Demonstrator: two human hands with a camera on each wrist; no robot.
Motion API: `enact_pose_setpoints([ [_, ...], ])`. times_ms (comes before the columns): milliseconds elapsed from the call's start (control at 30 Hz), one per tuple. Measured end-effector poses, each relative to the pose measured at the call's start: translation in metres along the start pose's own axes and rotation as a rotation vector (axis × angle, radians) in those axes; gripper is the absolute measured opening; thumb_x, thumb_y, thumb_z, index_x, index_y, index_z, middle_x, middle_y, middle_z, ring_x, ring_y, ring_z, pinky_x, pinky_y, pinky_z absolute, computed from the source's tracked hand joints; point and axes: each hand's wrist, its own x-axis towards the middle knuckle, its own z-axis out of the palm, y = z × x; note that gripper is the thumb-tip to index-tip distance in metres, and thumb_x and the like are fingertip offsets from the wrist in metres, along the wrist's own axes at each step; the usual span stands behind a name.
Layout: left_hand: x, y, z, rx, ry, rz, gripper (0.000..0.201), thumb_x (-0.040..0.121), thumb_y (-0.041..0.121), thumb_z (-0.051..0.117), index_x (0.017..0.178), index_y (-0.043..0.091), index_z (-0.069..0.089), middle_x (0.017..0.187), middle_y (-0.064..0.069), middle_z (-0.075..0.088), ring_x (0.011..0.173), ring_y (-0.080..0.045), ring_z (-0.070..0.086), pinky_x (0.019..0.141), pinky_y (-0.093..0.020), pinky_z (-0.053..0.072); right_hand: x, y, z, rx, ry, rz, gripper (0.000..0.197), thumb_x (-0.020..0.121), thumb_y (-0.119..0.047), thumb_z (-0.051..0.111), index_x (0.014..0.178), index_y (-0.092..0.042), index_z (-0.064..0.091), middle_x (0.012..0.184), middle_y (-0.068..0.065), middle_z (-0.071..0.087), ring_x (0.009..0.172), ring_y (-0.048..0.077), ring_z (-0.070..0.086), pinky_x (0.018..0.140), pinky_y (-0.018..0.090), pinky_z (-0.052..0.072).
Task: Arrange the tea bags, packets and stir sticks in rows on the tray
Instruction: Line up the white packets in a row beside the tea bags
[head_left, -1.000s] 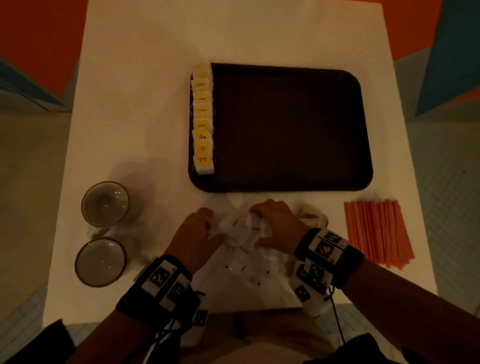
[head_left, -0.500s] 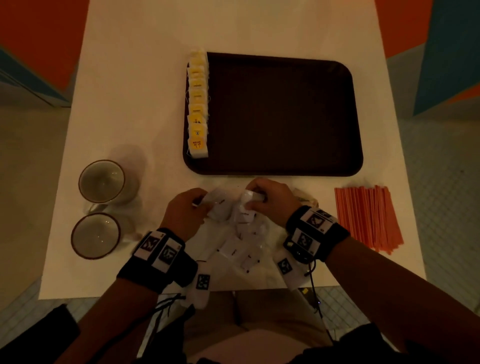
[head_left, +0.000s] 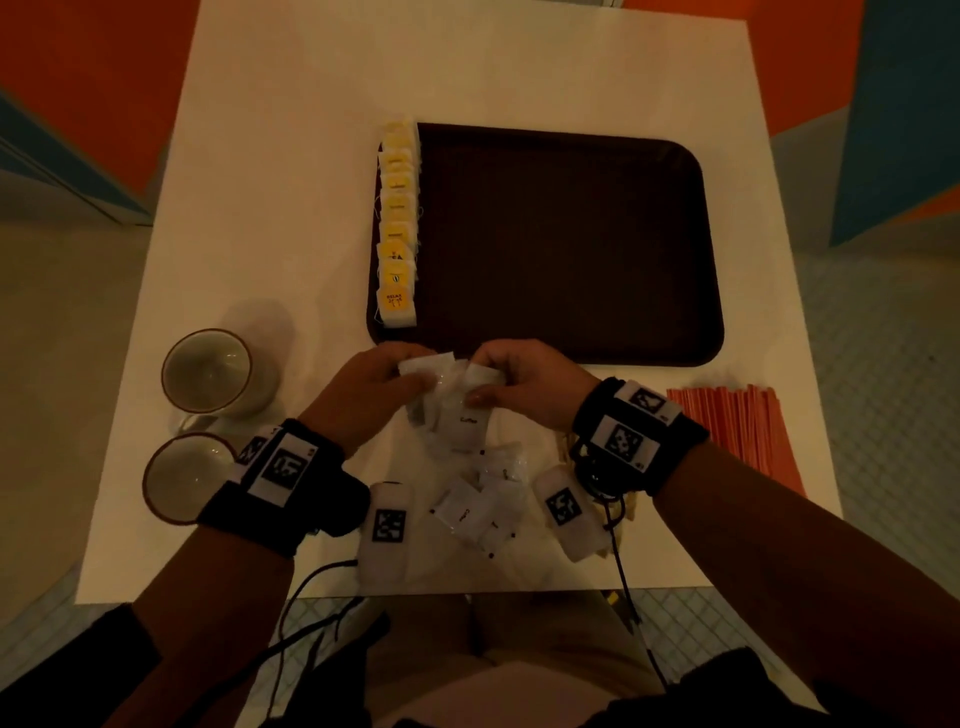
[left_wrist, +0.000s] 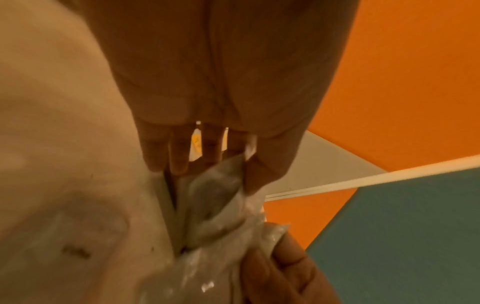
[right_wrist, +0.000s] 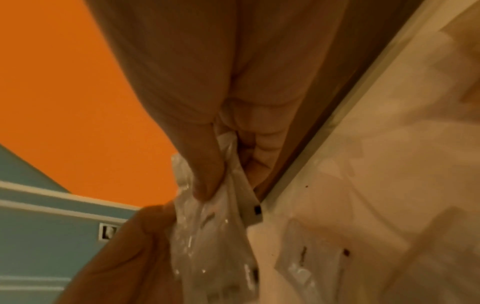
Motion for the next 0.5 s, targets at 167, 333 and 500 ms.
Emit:
enact_pose_setpoints([
  [167,-0.003,0.015,0.026,-0.696,-0.037,-0.189,0.027,0.092,0.009,0.035,0.1,0.025,0.055,0.096,-0.005,0.063,0.083,-0.021,0.062,0.064,-0.031,0.055,-0.001,-0.007,0.001,0.109,0.087,-0.016,0.017,0.08,-0.011,0.067,0.094,-0.004,0.061,0.093,0.012,0.066,0.087,0.027,0.063,0.082,0.04,0.054],
  [333,-0.004,0.02,0.038,-0.84,-0.185,-0.147,0.028,0.092,0.029,0.04,0.116,0.024,0.054,0.107,-0.003,0.068,0.094,-0.022,0.066,0.079,-0.036,0.057,0.001,-0.01,0.003,0.093,0.264,-0.093,0.019,0.079,-0.007,0.067,0.098,-0.003,0.063,0.107,0.004,0.048,0.087,0.012,0.056,0.072,0.018,0.055],
  [500,-0.005,0.013,0.047,-0.835,-0.15,-0.164,0.031,0.085,0.038,0.048,0.11,0.023,0.058,0.094,0.0,0.072,0.084,-0.016,0.071,0.071,-0.032,0.059,0.002,-0.014,0.002,0.016,0.334,-0.147,0.014,0.085,-0.013,0.061,0.097,-0.008,0.067,0.096,0.006,0.058,0.088,0.02,0.059,0.081,0.034,0.051],
])
